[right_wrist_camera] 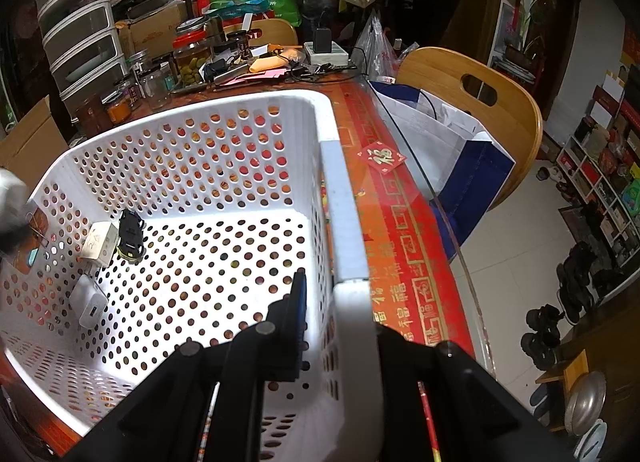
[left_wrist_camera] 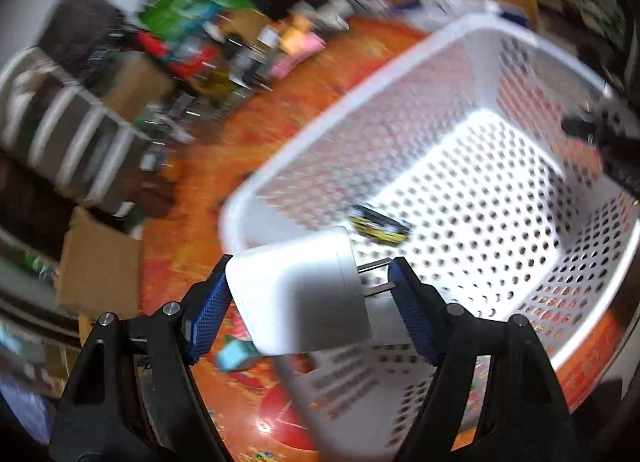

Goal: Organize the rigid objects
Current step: 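Lower the white charger into the basket and release it, then move the left tool to the light-blue charger and close on it, then carry the light-blue charger into the basket and open the left tool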

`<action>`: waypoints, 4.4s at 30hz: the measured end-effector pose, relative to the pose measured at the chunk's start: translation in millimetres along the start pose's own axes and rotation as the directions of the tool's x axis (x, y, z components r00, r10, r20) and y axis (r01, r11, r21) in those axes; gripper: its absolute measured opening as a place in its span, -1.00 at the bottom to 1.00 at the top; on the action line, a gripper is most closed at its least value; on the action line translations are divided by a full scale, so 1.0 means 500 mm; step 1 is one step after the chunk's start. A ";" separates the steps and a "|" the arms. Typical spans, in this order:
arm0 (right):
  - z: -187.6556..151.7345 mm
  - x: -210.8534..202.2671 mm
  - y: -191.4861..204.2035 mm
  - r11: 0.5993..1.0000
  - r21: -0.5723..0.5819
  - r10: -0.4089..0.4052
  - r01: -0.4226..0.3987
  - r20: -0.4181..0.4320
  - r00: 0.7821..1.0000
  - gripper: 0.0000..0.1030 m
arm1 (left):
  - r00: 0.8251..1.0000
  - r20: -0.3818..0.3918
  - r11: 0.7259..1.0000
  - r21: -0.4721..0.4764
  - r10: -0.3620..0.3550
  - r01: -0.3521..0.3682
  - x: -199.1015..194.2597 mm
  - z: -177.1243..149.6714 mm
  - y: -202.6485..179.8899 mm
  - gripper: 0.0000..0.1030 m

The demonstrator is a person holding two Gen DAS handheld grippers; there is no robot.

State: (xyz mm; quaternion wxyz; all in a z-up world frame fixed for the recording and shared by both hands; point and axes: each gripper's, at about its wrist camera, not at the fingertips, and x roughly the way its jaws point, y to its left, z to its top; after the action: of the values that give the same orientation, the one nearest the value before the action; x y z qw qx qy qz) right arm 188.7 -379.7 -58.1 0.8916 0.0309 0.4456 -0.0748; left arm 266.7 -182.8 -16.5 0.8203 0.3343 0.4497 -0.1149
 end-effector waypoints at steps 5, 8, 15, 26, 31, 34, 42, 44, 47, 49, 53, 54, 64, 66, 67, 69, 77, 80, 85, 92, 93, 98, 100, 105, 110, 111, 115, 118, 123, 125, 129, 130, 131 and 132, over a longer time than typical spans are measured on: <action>0.001 0.001 -0.002 1.000 -0.004 0.005 -0.005 -0.010 1.000 -0.80 | 0.989 -0.146 0.996 0.089 0.015 -0.002 0.092 0.041 -0.064 0.45; 0.000 0.002 -0.002 1.000 -0.005 0.005 -0.005 -0.010 1.000 -0.80 | 0.979 -0.204 0.992 0.124 0.005 0.021 0.128 0.043 -0.081 0.45; 0.000 0.000 -0.001 1.000 -0.006 0.009 -0.009 -0.008 1.000 -0.80 | 0.964 -0.267 0.986 0.163 0.005 0.040 0.177 0.046 -0.103 0.45; 0.002 -0.001 -0.001 1.000 -0.012 0.008 -0.008 -0.011 1.000 -0.79 | 0.975 -0.221 0.987 0.155 0.000 0.035 0.164 0.048 -0.070 0.60; 0.004 -0.002 -0.001 1.000 -0.012 0.004 -0.004 -0.017 1.000 -0.78 | 0.996 0.019 0.994 -0.067 -0.084 0.085 0.020 -0.005 0.062 0.69; 0.005 -0.002 0.000 1.000 -0.014 0.000 -0.001 -0.019 1.000 -0.79 | 0.983 0.169 0.966 -0.233 -0.075 0.113 -0.070 -0.101 0.191 1.00; 0.005 -0.003 -0.001 1.000 -0.013 -0.010 0.010 -0.016 1.000 -0.79 | 0.990 0.108 0.778 -0.613 -0.090 0.138 0.079 -0.374 0.399 1.00; 0.006 -0.002 0.000 1.000 -0.013 -0.013 0.013 -0.019 1.000 -0.79 | 0.990 0.066 0.773 -0.619 -0.124 0.138 0.138 -0.392 0.387 1.00; 0.007 -0.001 0.000 1.000 -0.012 -0.019 0.019 -0.024 1.000 -0.79 | 0.989 0.050 0.779 -0.611 -0.142 0.143 0.189 -0.393 0.372 1.00; 0.006 0.000 0.000 1.000 -0.008 -0.025 0.024 -0.027 0.999 -0.79 | 0.986 0.049 0.773 -0.615 -0.159 0.155 0.204 -0.387 0.356 1.00; 0.006 0.000 -0.001 1.000 -0.004 -0.030 0.030 -0.030 0.999 -0.79 | 0.980 0.045 0.765 -0.618 -0.193 0.180 0.254 -0.367 0.334 1.00; 0.007 0.000 0.000 0.999 -0.006 -0.032 0.032 -0.030 0.999 -0.79 | 0.979 0.047 0.765 -0.617 -0.199 0.185 0.264 -0.364 0.330 1.00; 0.008 0.001 0.001 0.999 -0.017 -0.039 0.039 -0.031 0.999 -0.79 | 0.984 0.036 0.761 -0.629 -0.172 0.157 0.299 -0.364 0.327 0.74; 0.008 0.001 0.001 0.999 -0.019 -0.041 0.040 -0.031 0.999 -0.79 | 0.982 0.046 0.760 -0.628 -0.182 0.170 0.306 -0.367 0.322 0.65; 0.008 0.001 0.001 0.999 -0.018 -0.040 0.040 -0.030 0.999 -0.78 | 0.983 0.044 0.762 -0.626 -0.176 0.164 0.308 -0.368 0.320 0.59; 0.008 0.000 0.002 0.999 -0.017 -0.040 0.040 -0.026 0.999 -0.78 | 0.986 0.048 0.768 -0.621 -0.160 0.155 0.308 -0.367 0.316 0.50; 0.010 -0.001 0.001 0.999 -0.019 -0.039 0.039 -0.019 0.999 -0.79 | 0.998 0.054 0.791 -0.608 -0.045 0.068 0.287 -0.374 0.301 0.14; 0.010 -0.001 0.001 0.999 -0.017 -0.039 0.039 -0.018 0.999 -0.79 | 0.998 0.063 0.779 -0.625 0.001 0.039 0.275 -0.385 0.312 0.14; 0.010 -0.002 0.002 0.999 -0.018 -0.039 0.039 -0.014 0.999 -0.79 | 0.993 0.096 0.777 -0.629 0.075 0.002 0.246 -0.392 0.318 -0.28; 0.009 -0.003 0.001 0.999 -0.026 -0.044 0.044 -0.019 0.999 -0.79 | 0.992 0.093 0.782 -0.623 0.085 -0.009 0.246 -0.391 0.317 -0.28; 0.009 -0.003 0.001 0.999 -0.027 -0.046 0.045 -0.020 0.999 -0.79 | 0.992 0.093 0.781 -0.625 0.082 -0.006 0.247 -0.392 0.318 -0.28; 0.009 -0.003 0.001 0.999 -0.028 -0.046 0.046 -0.021 0.999 -0.79 | 0.995 0.087 0.777 -0.630 0.049 0.017 0.260 -0.394 0.321 -0.16; 0.009 -0.003 0.001 0.999 -0.029 -0.046 0.046 -0.021 0.999 -0.79 | 0.997 0.077 0.774 -0.633 0.022 0.032 0.272 -0.395 0.324 -0.09; 0.008 -0.004 0.001 0.999 -0.029 -0.039 0.039 -0.017 0.999 -0.79 | 0.998 0.059 0.766 -0.641 -0.025 0.057 0.299 -0.398 0.326 -0.51; 0.008 -0.003 0.000 0.999 -0.028 -0.033 0.032 -0.016 0.999 -0.79 | 0.999 0.047 0.778 -0.628 0.012 0.021 0.298 -0.394 0.317 -0.53; 0.009 -0.003 0.001 0.999 -0.028 -0.031 0.031 -0.015 0.999 -0.79 | 0.998 0.054 0.771 -0.636 0.015 0.023 0.294 -0.396 0.321 -0.54; 0.009 -0.004 0.002 0.999 -0.027 -0.026 0.026 -0.011 1.000 -0.79 | 0.996 0.068 0.749 -0.662 0.062 -0.001 0.274 -0.408 0.336 -0.54; 0.009 -0.003 0.002 0.999 -0.027 -0.026 0.026 -0.012 1.000 -0.79 | 0.990 0.044 0.756 -0.651 0.135 -0.074 0.258 -0.402 0.335 -0.53; 0.009 -0.002 0.003 0.999 -0.032 -0.021 0.020 -0.017 1.000 -0.79 | 0.969 0.046 0.773 -0.612 0.242 -0.164 0.192 -0.377 0.339 -0.53; 0.009 -0.001 0.003 0.999 -0.033 -0.016 0.016 -0.016 1.000 -0.79 | 0.962 0.052 0.779 -0.599 0.267 -0.184 0.161 -0.366 0.341 -0.53; 0.008 -0.001 0.003 0.999 -0.032 -0.006 0.006 -0.012 1.000 -0.79 | 0.946 0.094 0.799 -0.565 0.311 -0.207 0.084 -0.335 0.331 -0.53; 0.009 0.000 0.003 0.999 -0.033 -0.005 0.005 -0.012 1.000 -0.78 | 0.941 0.105 0.804 -0.556 0.320 -0.211 0.065 -0.325 0.326 -0.53; 0.009 0.000 0.003 0.999 -0.034 -0.005 0.004 -0.013 1.000 -0.78 | 0.936 0.119 0.809 -0.546 0.331 -0.217 0.046 -0.315 0.318 -0.53; 0.009 0.000 0.003 0.999 -0.035 -0.003 0.003 -0.012 1.000 -0.78 | 0.931 0.131 0.815 -0.535 0.342 -0.224 0.027 -0.303 0.309 -0.53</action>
State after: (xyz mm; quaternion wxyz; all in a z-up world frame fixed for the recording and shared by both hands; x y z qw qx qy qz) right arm 192.4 -378.7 -55.4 0.8891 0.0151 0.4524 -0.0683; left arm 249.6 33.3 -15.0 0.9319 0.1530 0.3147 0.0960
